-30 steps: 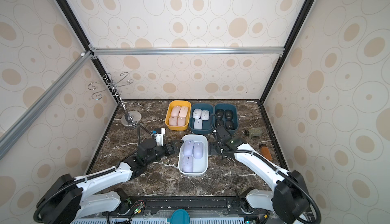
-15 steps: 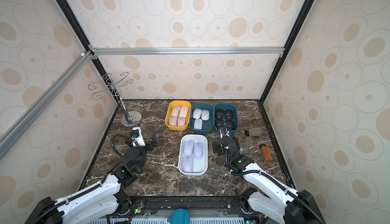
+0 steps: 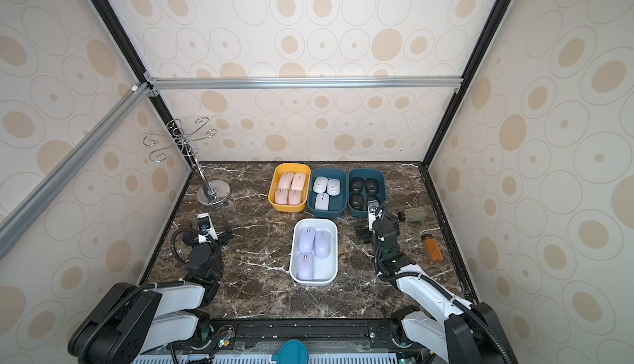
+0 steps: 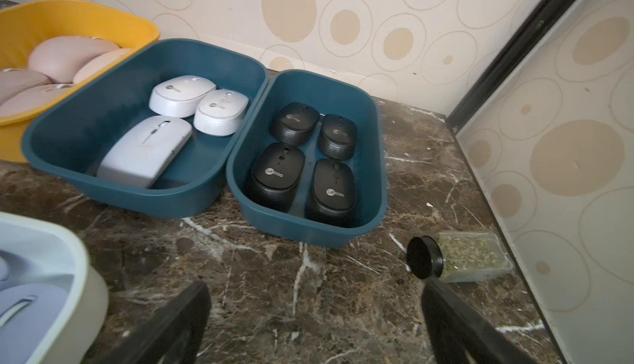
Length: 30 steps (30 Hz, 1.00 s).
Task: Place the mice by color into the storage box
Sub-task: Reset both arms
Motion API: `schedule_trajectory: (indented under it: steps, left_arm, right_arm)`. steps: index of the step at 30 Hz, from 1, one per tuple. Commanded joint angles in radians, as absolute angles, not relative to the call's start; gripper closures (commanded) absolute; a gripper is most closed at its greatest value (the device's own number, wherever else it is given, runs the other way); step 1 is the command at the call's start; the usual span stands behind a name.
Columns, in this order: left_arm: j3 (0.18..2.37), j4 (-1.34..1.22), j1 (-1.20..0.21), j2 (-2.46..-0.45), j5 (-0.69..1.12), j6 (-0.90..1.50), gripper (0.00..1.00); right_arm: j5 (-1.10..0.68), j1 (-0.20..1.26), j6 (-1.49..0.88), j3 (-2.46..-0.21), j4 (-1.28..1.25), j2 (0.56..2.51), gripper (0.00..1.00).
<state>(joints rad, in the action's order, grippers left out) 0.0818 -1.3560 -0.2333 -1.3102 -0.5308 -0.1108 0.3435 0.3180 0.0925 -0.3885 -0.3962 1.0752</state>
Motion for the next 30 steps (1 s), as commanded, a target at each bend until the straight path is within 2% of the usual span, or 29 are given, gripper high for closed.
schedule_trajectory:
  steps: [1, 5, 9, 11, 12, 16, 18, 20, 22, 24, 30]
  left_arm:
    - [0.092, -1.497, -0.182, -1.419, -0.411, -0.069, 0.0]
    - [0.043, -1.823, -0.137, -1.657, -0.35, -0.051, 0.0]
    - [0.121, -1.609, -0.121, -1.61, -0.312, -0.035, 0.0]
    - [0.185, -1.437, -0.102, -1.582, -0.222, -0.03, 0.0]
    - [0.201, -1.41, -0.074, -1.584, -0.163, -0.014, 0.0]
    - [0.222, -1.367, -0.045, -1.585, -0.112, 0.001, 0.0]
    - [0.22, -1.375, -0.043, -1.585, -0.112, 0.0, 0.0]
    - [0.219, -1.372, -0.045, -1.584, -0.112, 0.0, 0.0]
    - [0.219, -1.372, -0.044, -1.583, -0.112, -0.001, 0.0]
    - [0.219, -1.371, -0.045, -1.583, -0.112, -0.001, 0.0]
    - [0.219, -1.373, -0.044, -1.583, -0.111, -0.001, 0.0]
  right_arm:
    - [0.281, 0.237, 0.102, -0.342, -0.502, 1.119, 0.02]
    - [0.218, 0.149, 0.04, -0.285, -0.686, 1.186, 0.02]
    - [0.187, 0.121, 0.032, -0.271, -0.858, 1.305, 0.02]
    - [0.193, 0.119, 0.043, -0.298, -0.856, 1.351, 0.02]
    - [0.192, 0.117, 0.049, -0.305, -0.882, 1.389, 0.02]
    - [0.216, 0.119, 0.07, -0.315, -1.106, 1.593, 0.02]
    - [0.251, 0.114, 0.014, -0.4, -0.803, 1.52, 0.02]
    - [0.165, 0.073, 0.015, -0.398, -0.905, 1.574, 0.02]
    - [0.16, 0.068, 0.0, -0.429, -0.767, 1.532, 0.02]
    - [0.165, 0.066, 0.007, -0.408, -0.856, 1.558, 0.02]
    - [0.165, 0.067, 0.006, -0.415, -0.819, 1.545, 0.02]
